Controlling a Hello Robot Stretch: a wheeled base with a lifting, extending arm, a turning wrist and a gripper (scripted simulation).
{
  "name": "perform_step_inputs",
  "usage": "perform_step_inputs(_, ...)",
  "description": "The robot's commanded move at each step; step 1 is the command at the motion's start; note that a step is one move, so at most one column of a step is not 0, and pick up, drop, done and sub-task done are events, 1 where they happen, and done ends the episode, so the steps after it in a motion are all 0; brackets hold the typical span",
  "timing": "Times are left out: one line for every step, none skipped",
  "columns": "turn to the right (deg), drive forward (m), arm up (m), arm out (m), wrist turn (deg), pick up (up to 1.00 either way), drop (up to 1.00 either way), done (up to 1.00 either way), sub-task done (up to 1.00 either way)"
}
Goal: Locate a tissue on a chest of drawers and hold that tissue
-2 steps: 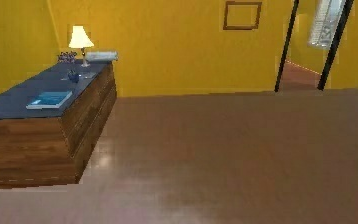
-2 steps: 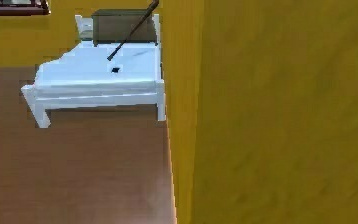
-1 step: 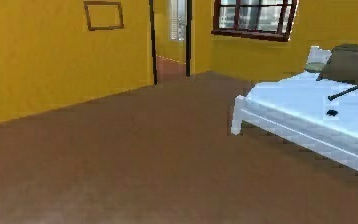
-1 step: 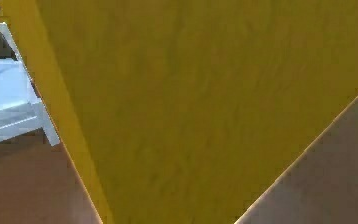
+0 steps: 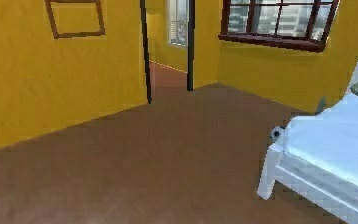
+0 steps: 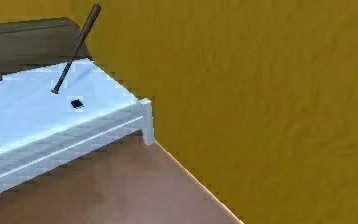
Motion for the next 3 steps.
perform_step_inputs(0.0,1.00,0.00,0.00,0.0,0.00,0.00,0.00,0.00)
perform_step_inputs(0.0,1.00,0.00,0.00,0.0,0.00,0.00,0.00,0.00)
perform_step_inputs(0.0,1.00,0.00,0.00,0.0,0.00,0.00,0.00,0.00)
